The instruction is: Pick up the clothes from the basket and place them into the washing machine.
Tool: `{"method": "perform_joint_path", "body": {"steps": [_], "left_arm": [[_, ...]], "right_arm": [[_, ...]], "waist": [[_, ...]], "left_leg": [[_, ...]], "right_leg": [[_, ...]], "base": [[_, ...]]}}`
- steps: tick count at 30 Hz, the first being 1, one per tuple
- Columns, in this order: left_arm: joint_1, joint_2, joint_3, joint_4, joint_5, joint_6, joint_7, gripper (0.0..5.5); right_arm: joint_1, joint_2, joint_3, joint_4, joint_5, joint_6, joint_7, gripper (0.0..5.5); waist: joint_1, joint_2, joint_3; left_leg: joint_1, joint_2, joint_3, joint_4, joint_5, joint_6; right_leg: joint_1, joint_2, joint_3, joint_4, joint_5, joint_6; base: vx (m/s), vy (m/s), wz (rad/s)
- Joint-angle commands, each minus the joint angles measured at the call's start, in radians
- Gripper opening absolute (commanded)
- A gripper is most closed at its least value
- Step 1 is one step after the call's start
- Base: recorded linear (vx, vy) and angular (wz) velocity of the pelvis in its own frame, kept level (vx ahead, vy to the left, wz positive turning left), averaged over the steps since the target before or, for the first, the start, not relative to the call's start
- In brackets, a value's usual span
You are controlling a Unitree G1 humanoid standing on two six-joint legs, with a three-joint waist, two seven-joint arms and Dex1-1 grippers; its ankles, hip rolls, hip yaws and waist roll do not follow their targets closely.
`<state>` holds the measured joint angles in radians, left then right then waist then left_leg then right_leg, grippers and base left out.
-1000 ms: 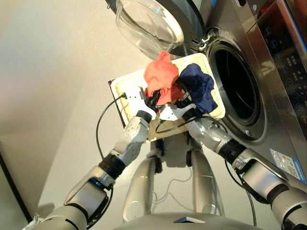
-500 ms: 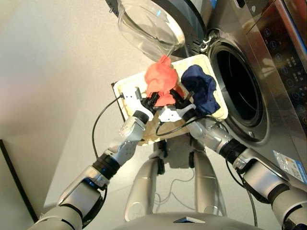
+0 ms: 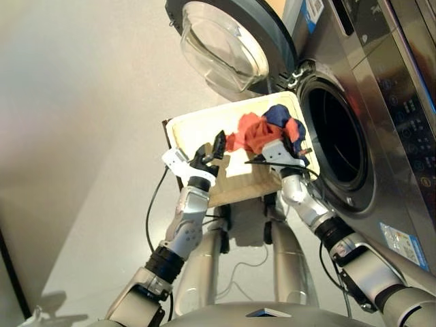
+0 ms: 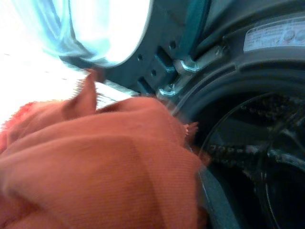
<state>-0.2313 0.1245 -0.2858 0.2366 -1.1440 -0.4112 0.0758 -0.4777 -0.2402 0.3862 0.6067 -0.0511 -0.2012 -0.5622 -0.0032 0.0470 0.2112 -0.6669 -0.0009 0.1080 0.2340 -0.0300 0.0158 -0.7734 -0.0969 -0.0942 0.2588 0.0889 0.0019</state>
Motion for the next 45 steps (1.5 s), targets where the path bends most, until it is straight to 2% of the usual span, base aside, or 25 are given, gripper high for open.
{"method": "perform_joint_path", "body": {"steps": [1, 4, 8, 14, 17, 20, 21, 23, 26, 32, 35, 37, 38, 39, 45], "left_arm": [[-0.042, 0.053, 0.076, 0.038, 0.116, -0.088, 0.099, 5.50], [-0.059, 0.060, 0.115, 0.137, 0.180, -0.085, 0.136, 5.50], [-0.089, 0.074, 0.124, 0.188, 0.223, -0.081, 0.168, 5.50], [-0.070, 0.106, 0.120, 0.185, 0.238, -0.055, 0.167, 5.50], [-0.050, 0.126, 0.107, 0.181, 0.249, -0.039, 0.158, 5.50], [-0.052, 0.140, 0.091, 0.195, 0.253, -0.023, 0.151, 5.50], [-0.058, 0.140, 0.084, 0.199, 0.250, -0.021, 0.149, 5.50], [-0.074, 0.141, 0.091, 0.209, 0.242, -0.025, 0.152, 5.50], [-0.083, 0.137, 0.103, 0.221, 0.241, -0.029, 0.158, 5.50], [-0.073, 0.164, 0.107, 0.230, 0.271, -0.038, 0.161, 5.50], [-0.084, 0.161, 0.104, 0.247, 0.273, -0.042, 0.171, 5.50], [-0.092, 0.153, 0.102, 0.250, 0.266, -0.048, 0.173, 5.50], [-0.093, 0.149, 0.099, 0.250, 0.266, -0.049, 0.172, 5.50], [-0.095, 0.147, 0.095, 0.252, 0.264, -0.051, 0.171, 5.50], [-0.101, 0.143, 0.096, 0.271, 0.269, -0.046, 0.148, 5.50]], "right_arm": [[-0.067, 0.058, -0.095, -0.020, 0.240, -0.148, -0.073, 0.00], [-0.121, 0.057, -0.178, 0.003, 0.335, -0.200, -0.107, 0.00], [-0.268, 0.036, -0.314, 0.078, 0.512, -0.276, -0.161, 0.00], [-0.478, -0.044, -0.455, 0.217, 0.731, -0.330, -0.192, 0.00], [-0.586, -0.113, -0.477, 0.352, 0.829, -0.310, -0.187, 0.00], [-0.657, -0.191, -0.452, 0.481, 0.880, -0.261, -0.168, 0.00], [-0.666, -0.201, -0.459, 0.495, 0.903, -0.264, -0.164, 0.00], [-0.670, -0.228, -0.455, 0.513, 0.897, -0.252, -0.175, 0.00], [-0.664, -0.283, -0.473, 0.427, 0.865, -0.298, -0.213, 0.00], [-0.717, -0.533, -0.484, 0.352, 0.695, -0.344, -0.371, 0.00], [-0.725, -0.550, -0.490, 0.364, 0.676, -0.337, -0.394, 0.00], [-0.709, -0.517, -0.482, 0.359, 0.684, -0.338, -0.372, 0.00], [-0.703, -0.499, -0.481, 0.361, 0.697, -0.341, -0.358, 1.88], [-0.702, -0.476, -0.476, 0.365, 0.709, -0.346, -0.343, 5.50], [-0.626, -0.351, -0.337, 0.405, 0.799, -0.277, -0.064, 5.50]], "waist": [[0.013, -0.018, 0.023], [0.018, 0.000, 0.041], [0.032, 0.028, 0.060], [0.057, 0.061, 0.074], [0.072, 0.070, 0.071], [0.078, 0.076, 0.073], [0.075, 0.079, 0.078], [0.068, 0.080, 0.084], [0.059, 0.086, 0.089], [0.058, 0.084, 0.074], [0.054, 0.081, 0.063], [0.050, 0.079, 0.056], [0.047, 0.078, 0.052], [0.047, 0.078, 0.047], [0.042, 0.068, 0.038]], "left_leg": [[-0.020, 0.016, 0.020, 0.013, 0.002, -0.027], [-0.058, 0.014, 0.012, 0.021, 0.004, -0.025], [-0.130, 0.012, -0.004, 0.052, -0.002, -0.023], [-0.255, 0.019, -0.018, 0.128, -0.023, -0.018], [-0.322, 0.029, -0.025, 0.182, -0.041, -0.015], [-0.370, 0.041, -0.022, 0.225, -0.056, -0.012], [-0.387, 0.044, -0.022, 0.240, -0.060, -0.011], [-0.409, 0.050, -0.022, 0.266, -0.071, -0.012], [-0.457, 0.051, -0.018, 0.337, -0.096, -0.005], [-0.503, 0.058, -0.032, 0.380, -0.114, 0.004], [-0.502, 0.058, -0.032, 0.385, -0.119, 0.007], [-0.495, 0.058, -0.030, 0.376, -0.119, 0.006], [-0.489, 0.057, -0.029, 0.370, -0.119, 0.006], [-0.484, 0.058, -0.028, 0.363, -0.117, 0.005], [-0.436, 0.059, -0.016, 0.302, -0.101, -0.005]], "right_leg": [[0.057, -0.012, -0.006, -0.054, 0.034, 0.077], [0.016, -0.015, -0.012, -0.028, 0.021, 0.072], [-0.057, -0.023, -0.018, 0.023, 0.001, 0.067], [-0.186, -0.028, -0.006, 0.105, -0.019, 0.060], [-0.246, -0.023, 0.005, 0.150, -0.033, 0.055], [-0.299, -0.017, 0.017, 0.193, -0.044, 0.050], [-0.318, -0.016, 0.020, 0.210, -0.048, 0.049], [-0.344, -0.012, 0.028, 0.239, -0.057, 0.049], [-0.390, 0.006, 0.036, 0.295, -0.077, 0.041], [-0.450, 0.018, 0.042, 0.357, -0.095, 0.046], [-0.456, 0.020, 0.047, 0.361, -0.102, 0.042], [-0.449, 0.021, 0.048, 0.354, -0.102, 0.041], [-0.444, 0.021, 0.047, 0.348, -0.100, 0.041], [-0.438, 0.020, 0.047, 0.341, -0.098, 0.040], [-0.385, 0.008, 0.039, 0.284, -0.083, 0.037]], "base": [[0.000, 0.000, 0.000], [0.000, 0.000, 0.000], [-0.028, 0.015, 0.210], [-0.008, -0.001, 0.129], [0.000, 0.000, 0.000], [0.000, 0.000, 0.000], [0.000, 0.000, 0.000], [0.000, 0.000, 0.000], [-0.003, -0.002, -0.063], [0.001, -0.004, -0.072], [0.000, 0.000, 0.000], [0.000, 0.000, 0.000], [0.000, 0.000, 0.000], [0.000, 0.000, 0.000], [0.000, 0.000, 0.000]]}}
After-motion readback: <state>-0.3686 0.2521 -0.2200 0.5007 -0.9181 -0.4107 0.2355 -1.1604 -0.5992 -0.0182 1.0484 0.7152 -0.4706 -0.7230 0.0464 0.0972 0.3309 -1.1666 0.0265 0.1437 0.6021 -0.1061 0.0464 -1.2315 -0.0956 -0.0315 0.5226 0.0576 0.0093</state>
